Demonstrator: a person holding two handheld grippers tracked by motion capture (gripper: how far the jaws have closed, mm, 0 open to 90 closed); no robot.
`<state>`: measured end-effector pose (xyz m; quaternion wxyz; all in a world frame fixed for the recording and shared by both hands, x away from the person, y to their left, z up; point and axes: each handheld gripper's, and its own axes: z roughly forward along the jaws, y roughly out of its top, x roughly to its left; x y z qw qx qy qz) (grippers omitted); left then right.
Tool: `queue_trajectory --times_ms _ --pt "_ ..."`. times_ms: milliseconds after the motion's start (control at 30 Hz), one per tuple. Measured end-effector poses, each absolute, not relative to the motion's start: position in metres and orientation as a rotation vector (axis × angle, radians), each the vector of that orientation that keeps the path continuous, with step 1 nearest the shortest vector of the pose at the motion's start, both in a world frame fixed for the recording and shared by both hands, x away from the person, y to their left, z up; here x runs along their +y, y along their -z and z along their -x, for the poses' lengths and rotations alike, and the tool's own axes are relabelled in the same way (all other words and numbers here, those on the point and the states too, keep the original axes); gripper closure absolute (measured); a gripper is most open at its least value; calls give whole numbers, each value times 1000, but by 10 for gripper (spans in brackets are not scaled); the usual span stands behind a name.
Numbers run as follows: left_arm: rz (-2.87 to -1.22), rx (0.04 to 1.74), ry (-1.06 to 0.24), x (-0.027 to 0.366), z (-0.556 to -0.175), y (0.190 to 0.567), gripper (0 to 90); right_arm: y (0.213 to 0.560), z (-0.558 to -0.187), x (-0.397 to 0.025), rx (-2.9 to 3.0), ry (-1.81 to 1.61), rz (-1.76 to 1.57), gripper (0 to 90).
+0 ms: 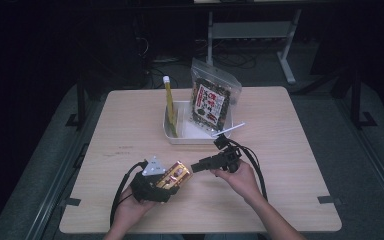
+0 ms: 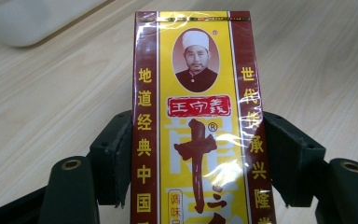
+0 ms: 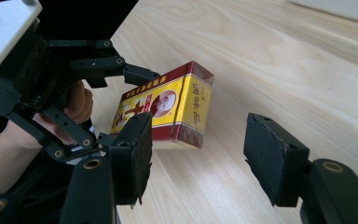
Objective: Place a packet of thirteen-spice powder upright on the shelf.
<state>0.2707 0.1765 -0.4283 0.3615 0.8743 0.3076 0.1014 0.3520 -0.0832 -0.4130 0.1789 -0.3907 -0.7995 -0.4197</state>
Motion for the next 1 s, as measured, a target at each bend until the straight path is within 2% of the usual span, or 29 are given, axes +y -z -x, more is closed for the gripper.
queue_trajectory --times_ms 167,600,1000 --pt "-2243 760 -262 172 -269 426 320 415 -353 -80 -2224 1158 1098 434" --pt "-2202 686 -269 162 -263 420 320 419 -359 -79 -2113 1110 1078 546" --pt "-2152 658 -289 165 -262 417 320 412 -361 -76 -2053 1067 1074 593"
